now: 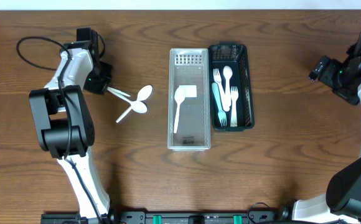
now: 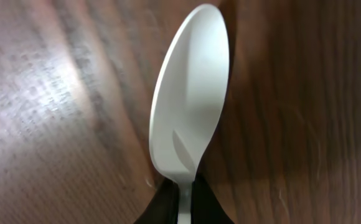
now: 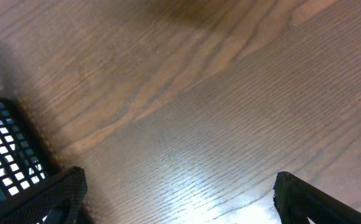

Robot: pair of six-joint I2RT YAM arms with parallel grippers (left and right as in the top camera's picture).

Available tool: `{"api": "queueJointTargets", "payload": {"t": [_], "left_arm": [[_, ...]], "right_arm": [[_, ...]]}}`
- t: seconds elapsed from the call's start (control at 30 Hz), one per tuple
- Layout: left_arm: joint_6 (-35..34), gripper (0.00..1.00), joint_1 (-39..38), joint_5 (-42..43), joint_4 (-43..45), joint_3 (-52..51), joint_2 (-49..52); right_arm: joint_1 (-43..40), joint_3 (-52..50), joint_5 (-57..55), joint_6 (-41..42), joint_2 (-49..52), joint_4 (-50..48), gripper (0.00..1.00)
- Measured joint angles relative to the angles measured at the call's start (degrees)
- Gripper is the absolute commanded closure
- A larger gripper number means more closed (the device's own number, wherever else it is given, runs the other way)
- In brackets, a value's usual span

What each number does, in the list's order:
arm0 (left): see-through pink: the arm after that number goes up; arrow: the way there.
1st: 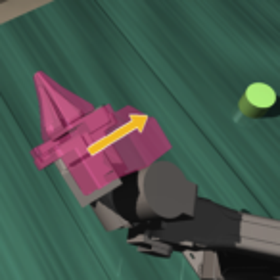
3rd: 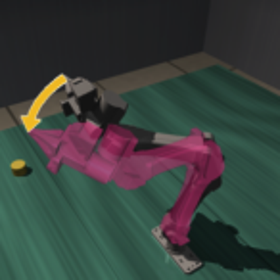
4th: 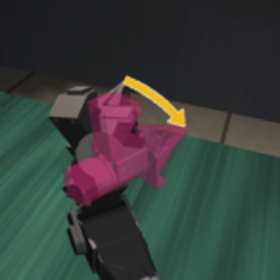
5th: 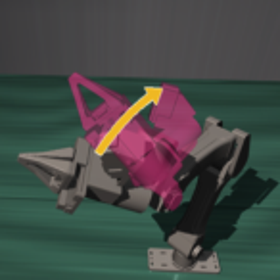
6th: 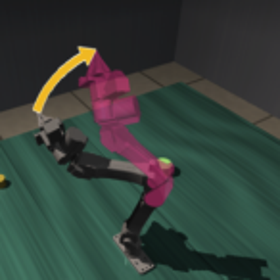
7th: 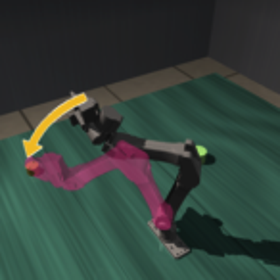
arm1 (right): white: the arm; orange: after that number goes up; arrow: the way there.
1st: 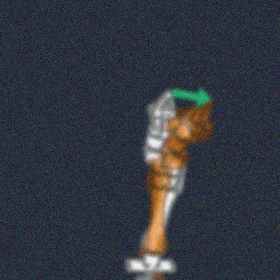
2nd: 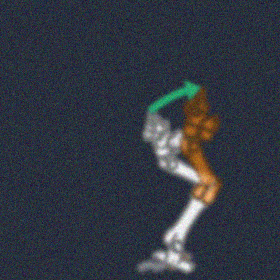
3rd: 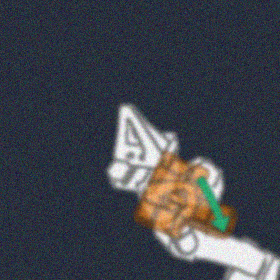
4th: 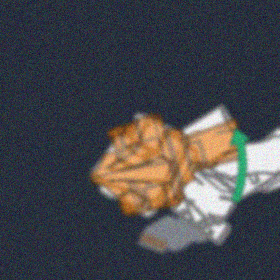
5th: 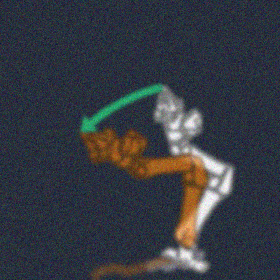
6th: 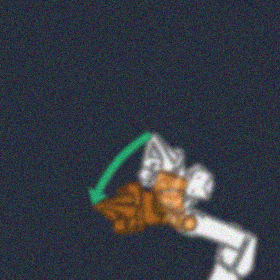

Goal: Pack container
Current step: 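Grasp another white spoon from the pile with the left gripper, then place the spoon into the clear tray with the left gripper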

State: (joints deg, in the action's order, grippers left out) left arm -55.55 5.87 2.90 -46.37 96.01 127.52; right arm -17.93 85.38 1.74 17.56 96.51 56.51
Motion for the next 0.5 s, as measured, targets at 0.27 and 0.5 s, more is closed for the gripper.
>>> {"api": "queueJointTargets", "payload": {"t": [0.27, 0.5], "left_arm": [[19.1, 0.94, -2.1, 2.1, -3.5, 0.2, -5.7], [33.4, 0.94, -13.4, 2.8, -6.1, 1.0, -22.7]], "right_arm": [[0.0, 0.0, 0.0, 0.0, 0.0, 0.0, 0.01], [0.0, 0.0, 0.0, 0.0, 0.0, 0.0, 0.01]]}}
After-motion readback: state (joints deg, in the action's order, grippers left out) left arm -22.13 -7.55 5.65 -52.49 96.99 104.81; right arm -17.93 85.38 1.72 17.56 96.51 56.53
